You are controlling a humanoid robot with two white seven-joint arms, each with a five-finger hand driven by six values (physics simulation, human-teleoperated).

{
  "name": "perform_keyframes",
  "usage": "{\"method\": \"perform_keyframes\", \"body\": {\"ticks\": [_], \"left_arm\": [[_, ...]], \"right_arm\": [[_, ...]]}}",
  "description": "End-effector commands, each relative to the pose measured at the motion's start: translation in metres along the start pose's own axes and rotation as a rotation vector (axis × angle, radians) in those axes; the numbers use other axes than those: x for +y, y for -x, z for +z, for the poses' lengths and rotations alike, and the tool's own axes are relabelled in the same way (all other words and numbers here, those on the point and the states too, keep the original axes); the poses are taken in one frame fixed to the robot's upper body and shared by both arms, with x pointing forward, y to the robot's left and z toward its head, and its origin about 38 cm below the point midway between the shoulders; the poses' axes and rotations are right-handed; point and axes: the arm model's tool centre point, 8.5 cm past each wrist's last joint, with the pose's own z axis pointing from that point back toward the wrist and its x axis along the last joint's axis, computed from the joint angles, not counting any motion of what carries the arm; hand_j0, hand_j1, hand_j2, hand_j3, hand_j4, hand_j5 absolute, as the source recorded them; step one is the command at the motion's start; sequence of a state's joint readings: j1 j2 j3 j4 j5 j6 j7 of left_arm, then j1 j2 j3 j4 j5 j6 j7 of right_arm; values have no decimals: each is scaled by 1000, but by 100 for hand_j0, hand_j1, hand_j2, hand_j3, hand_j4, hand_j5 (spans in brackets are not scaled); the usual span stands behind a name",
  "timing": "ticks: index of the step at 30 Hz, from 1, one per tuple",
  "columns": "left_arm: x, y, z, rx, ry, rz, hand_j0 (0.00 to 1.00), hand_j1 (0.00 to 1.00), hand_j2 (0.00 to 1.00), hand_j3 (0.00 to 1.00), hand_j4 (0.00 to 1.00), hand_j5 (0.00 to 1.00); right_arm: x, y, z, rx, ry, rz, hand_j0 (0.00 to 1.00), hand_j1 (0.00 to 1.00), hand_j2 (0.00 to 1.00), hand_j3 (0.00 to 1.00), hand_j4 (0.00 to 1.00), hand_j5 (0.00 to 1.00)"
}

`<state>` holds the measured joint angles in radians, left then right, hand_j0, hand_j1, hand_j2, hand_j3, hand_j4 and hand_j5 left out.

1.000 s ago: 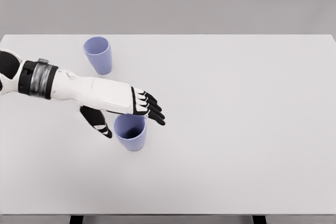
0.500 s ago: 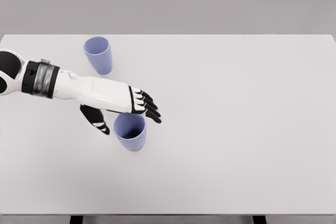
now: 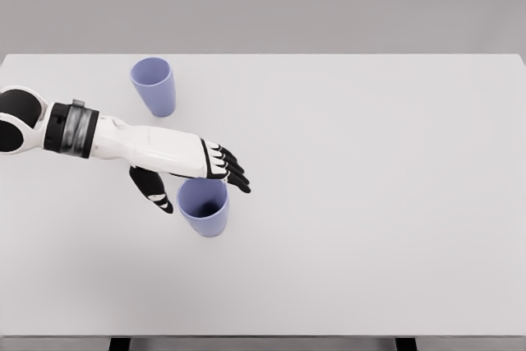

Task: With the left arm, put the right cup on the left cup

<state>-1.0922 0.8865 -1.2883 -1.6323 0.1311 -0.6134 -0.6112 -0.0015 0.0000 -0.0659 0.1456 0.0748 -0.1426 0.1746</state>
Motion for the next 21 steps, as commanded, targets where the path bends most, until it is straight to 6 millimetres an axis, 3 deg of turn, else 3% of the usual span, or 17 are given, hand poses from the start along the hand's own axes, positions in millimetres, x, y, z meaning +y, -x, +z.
{"method": "perform_keyframes", "body": {"ticks": [1,9,21], "left_arm": [[1,0,0,-2,-5,5,100,100,100,100,100,100],[3,2,2,7,-13,3,100,100,100,100,100,100],[-11,7,-8,7,-13,22,100,100,100,100,100,100]], "right_arm": [[0,0,0,0,0,0,100,100,100,100,100,100],[0,0,0,0,0,0,100,100,100,100,100,100],[0,0,0,0,0,0,100,100,100,100,100,100]]}}
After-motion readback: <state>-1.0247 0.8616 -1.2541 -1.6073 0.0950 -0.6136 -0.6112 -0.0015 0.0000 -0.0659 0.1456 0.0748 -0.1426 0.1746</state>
